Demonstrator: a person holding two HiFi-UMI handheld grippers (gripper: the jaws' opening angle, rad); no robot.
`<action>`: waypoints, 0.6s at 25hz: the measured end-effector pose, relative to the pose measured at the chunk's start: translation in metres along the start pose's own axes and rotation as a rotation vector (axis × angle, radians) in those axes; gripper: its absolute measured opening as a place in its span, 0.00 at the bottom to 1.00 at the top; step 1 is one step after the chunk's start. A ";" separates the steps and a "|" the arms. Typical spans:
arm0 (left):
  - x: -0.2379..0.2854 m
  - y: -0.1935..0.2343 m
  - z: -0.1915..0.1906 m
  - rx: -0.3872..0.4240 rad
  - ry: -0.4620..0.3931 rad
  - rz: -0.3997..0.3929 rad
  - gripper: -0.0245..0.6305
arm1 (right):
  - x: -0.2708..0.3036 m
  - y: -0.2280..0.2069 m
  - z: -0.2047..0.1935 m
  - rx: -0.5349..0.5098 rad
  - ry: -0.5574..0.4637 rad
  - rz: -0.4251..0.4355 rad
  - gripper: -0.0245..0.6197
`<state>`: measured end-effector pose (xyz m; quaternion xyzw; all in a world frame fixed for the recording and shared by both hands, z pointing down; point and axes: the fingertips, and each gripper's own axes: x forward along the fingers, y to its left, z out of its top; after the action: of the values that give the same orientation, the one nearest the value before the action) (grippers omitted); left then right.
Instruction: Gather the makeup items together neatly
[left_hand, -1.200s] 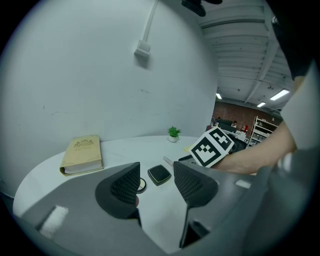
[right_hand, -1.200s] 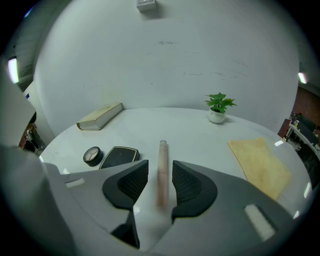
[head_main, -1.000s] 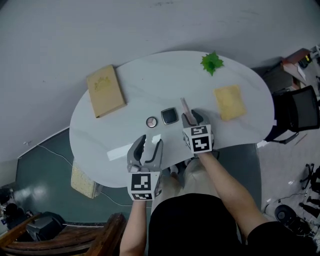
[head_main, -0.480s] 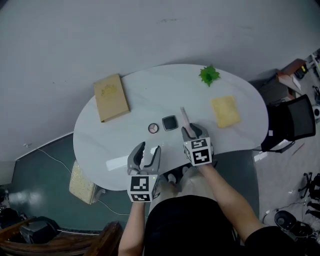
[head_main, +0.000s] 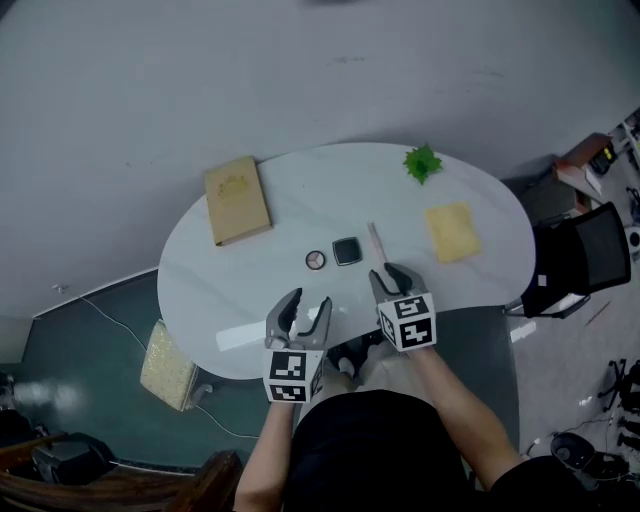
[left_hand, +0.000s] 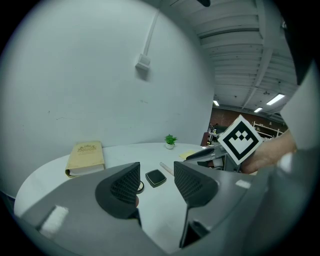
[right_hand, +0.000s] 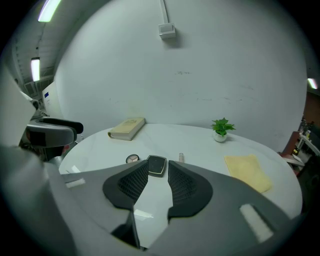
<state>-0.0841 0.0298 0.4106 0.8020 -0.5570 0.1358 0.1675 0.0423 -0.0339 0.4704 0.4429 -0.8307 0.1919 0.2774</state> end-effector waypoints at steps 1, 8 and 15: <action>-0.001 -0.002 0.002 0.002 -0.005 -0.005 0.36 | -0.004 0.002 0.002 0.001 -0.009 0.006 0.24; -0.006 -0.013 0.018 0.016 -0.038 -0.034 0.35 | -0.032 0.016 0.016 -0.025 -0.066 0.070 0.21; -0.016 -0.018 0.031 0.020 -0.064 -0.046 0.35 | -0.062 0.021 0.040 -0.037 -0.150 0.093 0.17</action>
<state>-0.0721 0.0366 0.3740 0.8201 -0.5421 0.1119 0.1449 0.0417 -0.0064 0.3983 0.4117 -0.8722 0.1555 0.2133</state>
